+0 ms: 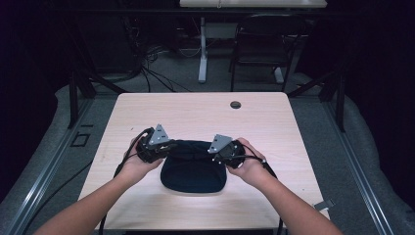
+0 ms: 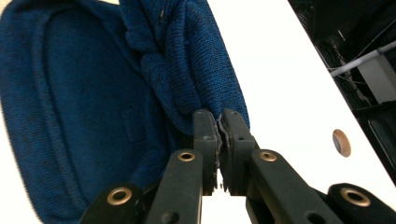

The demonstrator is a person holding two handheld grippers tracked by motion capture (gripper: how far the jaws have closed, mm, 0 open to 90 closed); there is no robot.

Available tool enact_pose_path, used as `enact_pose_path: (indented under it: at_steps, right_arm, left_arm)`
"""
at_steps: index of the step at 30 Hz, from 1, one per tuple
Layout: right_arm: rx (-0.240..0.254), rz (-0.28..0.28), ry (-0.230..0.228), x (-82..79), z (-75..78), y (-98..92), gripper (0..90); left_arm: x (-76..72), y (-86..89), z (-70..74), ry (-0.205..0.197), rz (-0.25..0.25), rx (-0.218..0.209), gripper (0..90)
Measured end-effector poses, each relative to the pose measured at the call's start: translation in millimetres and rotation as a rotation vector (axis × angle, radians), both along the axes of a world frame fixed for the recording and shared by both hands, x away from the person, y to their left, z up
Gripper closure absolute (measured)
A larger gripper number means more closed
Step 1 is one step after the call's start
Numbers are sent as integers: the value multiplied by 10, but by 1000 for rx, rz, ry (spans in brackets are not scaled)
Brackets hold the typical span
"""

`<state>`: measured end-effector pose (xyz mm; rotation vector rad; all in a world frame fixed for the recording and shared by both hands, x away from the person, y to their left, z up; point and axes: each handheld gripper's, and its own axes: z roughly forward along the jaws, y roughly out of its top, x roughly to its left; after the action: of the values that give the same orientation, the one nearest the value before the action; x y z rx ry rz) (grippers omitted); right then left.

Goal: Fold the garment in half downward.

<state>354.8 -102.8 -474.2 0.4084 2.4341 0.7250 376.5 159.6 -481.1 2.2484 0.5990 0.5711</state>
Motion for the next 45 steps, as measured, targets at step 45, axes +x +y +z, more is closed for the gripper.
enact_pose_path:
  at_steps: [45]
  right_arm:
    - [25, 21, 100, -532, -668, -31, 850]
  left_arm:
    - [-488, 61, -666, 141, -76, -13, 764]
